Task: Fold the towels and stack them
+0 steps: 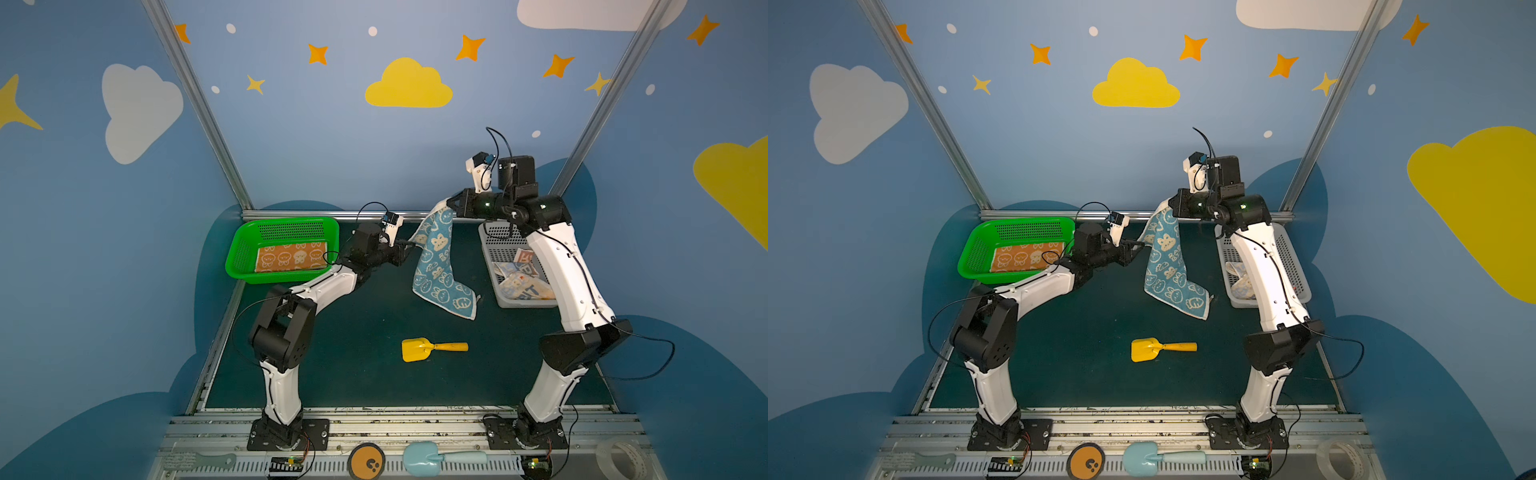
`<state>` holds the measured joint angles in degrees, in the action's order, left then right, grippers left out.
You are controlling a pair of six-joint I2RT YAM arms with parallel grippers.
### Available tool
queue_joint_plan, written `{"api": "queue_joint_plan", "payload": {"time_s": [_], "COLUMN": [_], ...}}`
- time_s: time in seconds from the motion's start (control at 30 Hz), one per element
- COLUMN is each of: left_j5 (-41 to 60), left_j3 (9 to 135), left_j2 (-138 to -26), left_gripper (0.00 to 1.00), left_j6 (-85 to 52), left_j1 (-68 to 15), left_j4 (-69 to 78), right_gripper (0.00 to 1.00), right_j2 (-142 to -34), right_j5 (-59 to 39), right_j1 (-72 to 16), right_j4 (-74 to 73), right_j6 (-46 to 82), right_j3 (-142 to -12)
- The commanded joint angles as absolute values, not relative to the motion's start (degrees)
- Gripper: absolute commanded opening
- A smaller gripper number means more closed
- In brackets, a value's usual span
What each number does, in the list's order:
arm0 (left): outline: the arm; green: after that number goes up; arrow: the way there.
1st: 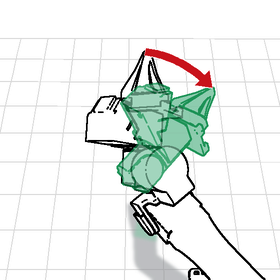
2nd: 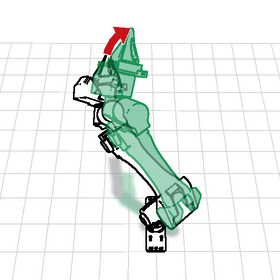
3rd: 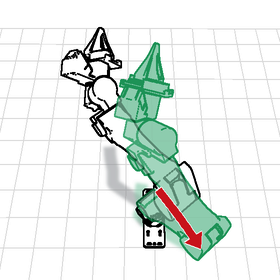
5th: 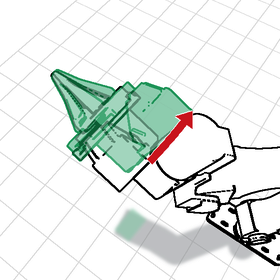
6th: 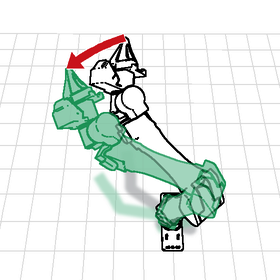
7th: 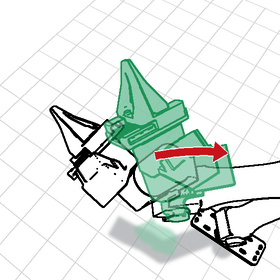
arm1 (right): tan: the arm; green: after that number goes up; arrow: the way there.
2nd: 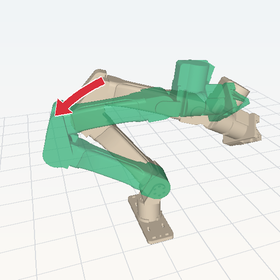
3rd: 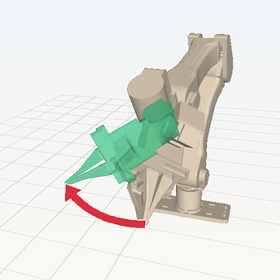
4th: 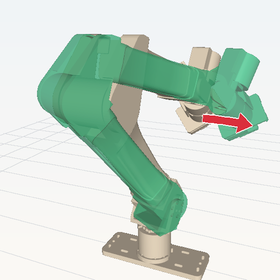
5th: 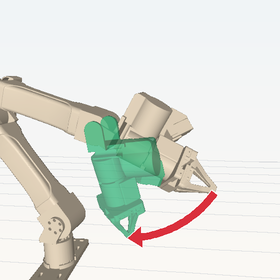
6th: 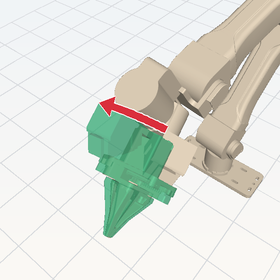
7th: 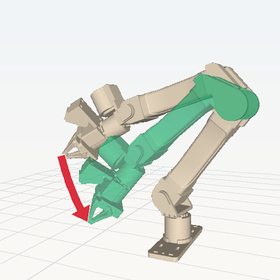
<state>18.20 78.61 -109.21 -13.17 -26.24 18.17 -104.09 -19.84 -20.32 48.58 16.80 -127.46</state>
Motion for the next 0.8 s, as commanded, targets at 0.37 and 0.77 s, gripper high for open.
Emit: {"api": "queue_joint_plan", "payload": {"time_s": [0.37, 0.77], "left_j5": [19.9, 6.0], "left_j3": [78.7, 83.6], "left_j2": [-111.7, -97.9], "left_gripper": [0.04, 0.03], "left_j6": [-13.6, -3.9], "left_j1": [-26.8, -25.1], "left_j4": [20.1, 3.3], "right_gripper": [0.00, 0.00], "right_j2": [-101.1, -98.9], "right_j5": [-20.8, -23.5], "right_j1": [-19.7, -20.3], "right_j4": [46.8, 46.4], "right_j6": [17.3, 16.2], "right_j3": [-126.8, -127.0]}}
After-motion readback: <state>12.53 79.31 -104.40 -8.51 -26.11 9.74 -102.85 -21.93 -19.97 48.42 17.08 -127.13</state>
